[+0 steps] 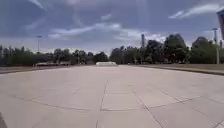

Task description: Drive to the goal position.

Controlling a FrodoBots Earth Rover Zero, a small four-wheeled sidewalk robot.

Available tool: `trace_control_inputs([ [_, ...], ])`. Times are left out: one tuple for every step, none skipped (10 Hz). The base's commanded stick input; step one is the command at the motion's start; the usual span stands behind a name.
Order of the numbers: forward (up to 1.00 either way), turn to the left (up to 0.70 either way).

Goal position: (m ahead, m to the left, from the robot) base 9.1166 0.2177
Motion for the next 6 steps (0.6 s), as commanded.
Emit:
trace_control_inputs([
  [0.68,0.0],
  [0.68,0.0],
  [0.68,0.0],
  [0.68,0.0],
  [0.68,0.0],
  [0.68,0.0],
])
